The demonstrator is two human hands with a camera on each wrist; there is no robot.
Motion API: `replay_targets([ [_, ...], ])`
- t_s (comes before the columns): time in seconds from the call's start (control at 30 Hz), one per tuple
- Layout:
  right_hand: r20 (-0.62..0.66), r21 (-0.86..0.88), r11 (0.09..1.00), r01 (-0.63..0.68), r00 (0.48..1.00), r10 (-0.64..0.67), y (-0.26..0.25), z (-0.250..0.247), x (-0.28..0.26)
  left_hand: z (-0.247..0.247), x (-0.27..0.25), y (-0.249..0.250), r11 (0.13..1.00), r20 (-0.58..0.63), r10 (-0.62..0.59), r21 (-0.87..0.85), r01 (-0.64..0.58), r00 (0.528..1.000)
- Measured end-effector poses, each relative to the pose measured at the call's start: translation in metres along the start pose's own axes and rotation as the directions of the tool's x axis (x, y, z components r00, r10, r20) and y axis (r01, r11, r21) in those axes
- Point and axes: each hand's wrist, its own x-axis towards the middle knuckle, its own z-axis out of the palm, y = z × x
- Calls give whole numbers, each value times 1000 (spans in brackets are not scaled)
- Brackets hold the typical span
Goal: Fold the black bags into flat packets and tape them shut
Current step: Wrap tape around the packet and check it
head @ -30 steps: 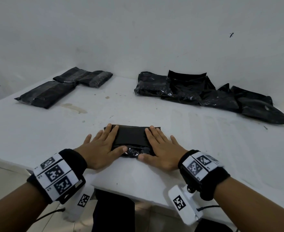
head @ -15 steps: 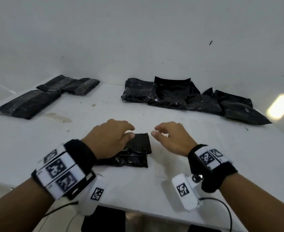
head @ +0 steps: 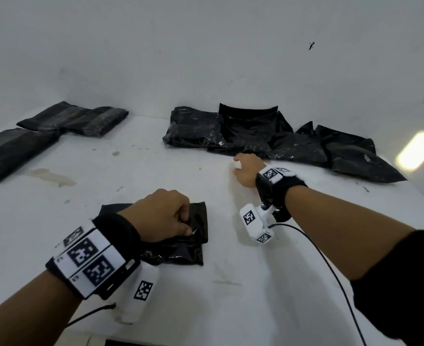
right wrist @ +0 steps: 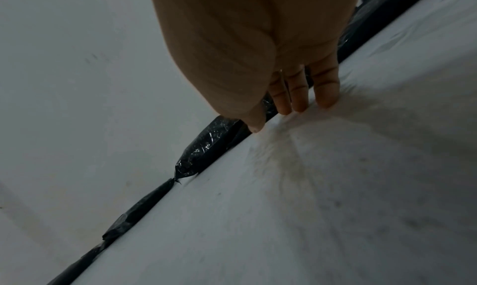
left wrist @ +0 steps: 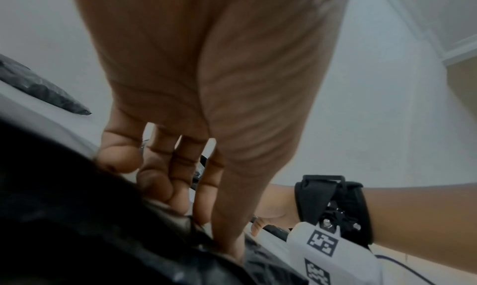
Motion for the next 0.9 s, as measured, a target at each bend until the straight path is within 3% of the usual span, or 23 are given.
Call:
replay_targets([
  [0.13, 15, -91, 995, 30, 999, -28, -1, 5, 8, -1, 0, -4, 1000, 8, 15, -27, -14, 1000],
  [0.37, -118, 11, 996, 86, 989, -84, -3, 3, 8, 1, 0, -6, 998, -1, 25, -58, -25, 1000],
  [0.57, -120, 68, 993, 102, 988, -93, -2, 3, 9, 0, -1, -9, 997, -9, 26, -75, -27, 1000],
  [0.9, -150, 19, 993, 120, 982, -116, 0, -7, -1, 5, -12, -8, 998, -46, 35, -45, -37, 998],
])
